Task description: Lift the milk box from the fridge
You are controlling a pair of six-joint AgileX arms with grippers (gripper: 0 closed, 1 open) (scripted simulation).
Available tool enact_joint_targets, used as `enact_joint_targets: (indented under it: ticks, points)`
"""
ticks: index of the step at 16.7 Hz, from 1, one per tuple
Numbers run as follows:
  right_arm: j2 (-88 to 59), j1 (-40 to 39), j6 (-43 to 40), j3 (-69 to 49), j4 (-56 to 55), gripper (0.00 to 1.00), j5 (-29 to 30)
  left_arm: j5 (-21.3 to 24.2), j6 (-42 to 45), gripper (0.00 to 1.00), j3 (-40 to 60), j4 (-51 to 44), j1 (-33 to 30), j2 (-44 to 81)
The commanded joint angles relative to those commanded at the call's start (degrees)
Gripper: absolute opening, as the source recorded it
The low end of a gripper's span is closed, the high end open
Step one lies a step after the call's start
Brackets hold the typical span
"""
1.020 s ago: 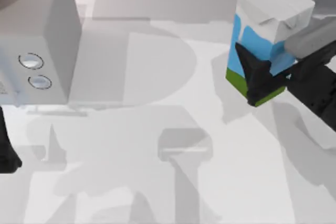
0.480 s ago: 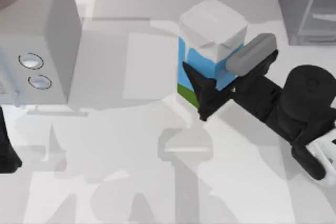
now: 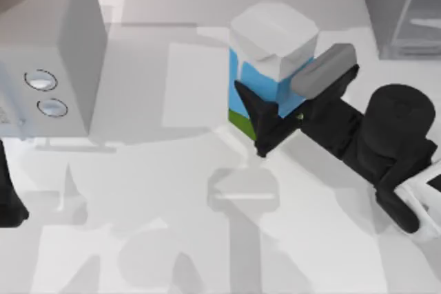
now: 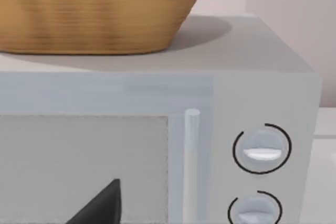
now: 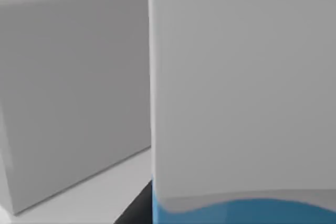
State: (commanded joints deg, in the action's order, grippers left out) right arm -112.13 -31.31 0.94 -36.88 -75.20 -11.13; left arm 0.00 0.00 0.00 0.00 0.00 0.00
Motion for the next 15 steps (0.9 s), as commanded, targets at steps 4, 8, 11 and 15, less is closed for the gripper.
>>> enact_joint_targets:
  ticks: [4,8,11,15]
  points:
    - [-6.69,-0.90,-0.06,-5.68,-1.13,0.00,0.88,0.00,0.00,1.00,0.00,0.00,0.00,0.00]
    - [-12.42,-1.59,-0.17,-10.85,-1.73,0.00,1.77,0.00,0.00,1.00,0.00,0.00,0.00,0.00]
    - [-13.08,-1.67,-0.21,-11.49,-1.84,0.00,1.88,0.00,0.00,1.00,0.00,0.00,0.00,0.00]
    - [-13.08,-1.67,-0.21,-11.49,-1.84,0.15,1.88,0.00,0.00,1.00,0.00,0.00,0.00,0.00]
